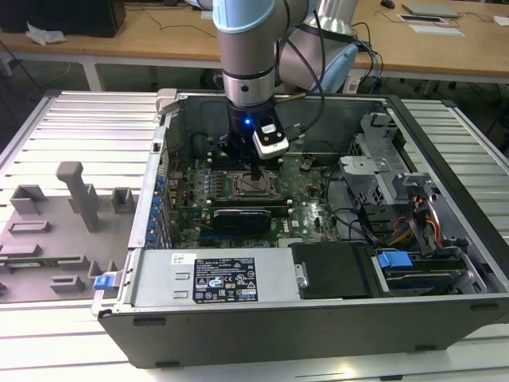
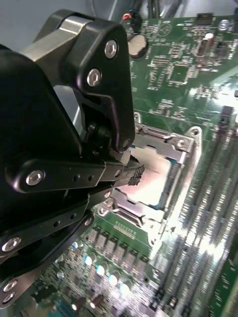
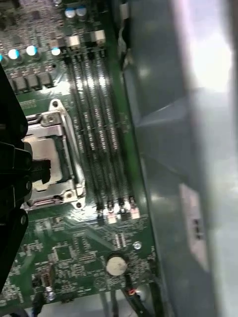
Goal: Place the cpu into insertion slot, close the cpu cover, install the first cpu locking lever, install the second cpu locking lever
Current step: 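Install the first cpu locking lever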
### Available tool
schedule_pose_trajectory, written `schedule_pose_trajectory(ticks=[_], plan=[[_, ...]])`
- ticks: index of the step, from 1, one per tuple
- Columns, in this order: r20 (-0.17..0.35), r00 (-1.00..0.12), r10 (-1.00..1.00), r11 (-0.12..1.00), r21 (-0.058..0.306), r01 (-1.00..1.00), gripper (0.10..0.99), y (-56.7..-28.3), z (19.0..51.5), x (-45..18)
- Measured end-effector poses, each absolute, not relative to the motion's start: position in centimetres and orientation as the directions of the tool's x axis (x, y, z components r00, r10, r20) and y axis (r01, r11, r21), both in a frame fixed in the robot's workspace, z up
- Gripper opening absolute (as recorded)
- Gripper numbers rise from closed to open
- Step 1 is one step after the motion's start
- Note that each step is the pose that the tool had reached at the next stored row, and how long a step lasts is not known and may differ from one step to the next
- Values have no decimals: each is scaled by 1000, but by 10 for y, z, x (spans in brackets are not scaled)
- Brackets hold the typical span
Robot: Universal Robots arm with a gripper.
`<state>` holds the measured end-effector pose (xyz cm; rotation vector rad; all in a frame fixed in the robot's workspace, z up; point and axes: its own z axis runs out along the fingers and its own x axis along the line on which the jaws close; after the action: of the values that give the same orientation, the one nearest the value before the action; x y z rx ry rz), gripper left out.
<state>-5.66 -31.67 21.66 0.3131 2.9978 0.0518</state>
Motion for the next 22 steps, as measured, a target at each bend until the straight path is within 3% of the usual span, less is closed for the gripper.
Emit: schedule_pose_trajectory(ticks=[7, 22], plan=[[-105, -973, 206, 979, 27, 204, 106, -323, 216, -57], [-102, -994, 40, 999, 26, 38, 106, -323, 224, -56]])
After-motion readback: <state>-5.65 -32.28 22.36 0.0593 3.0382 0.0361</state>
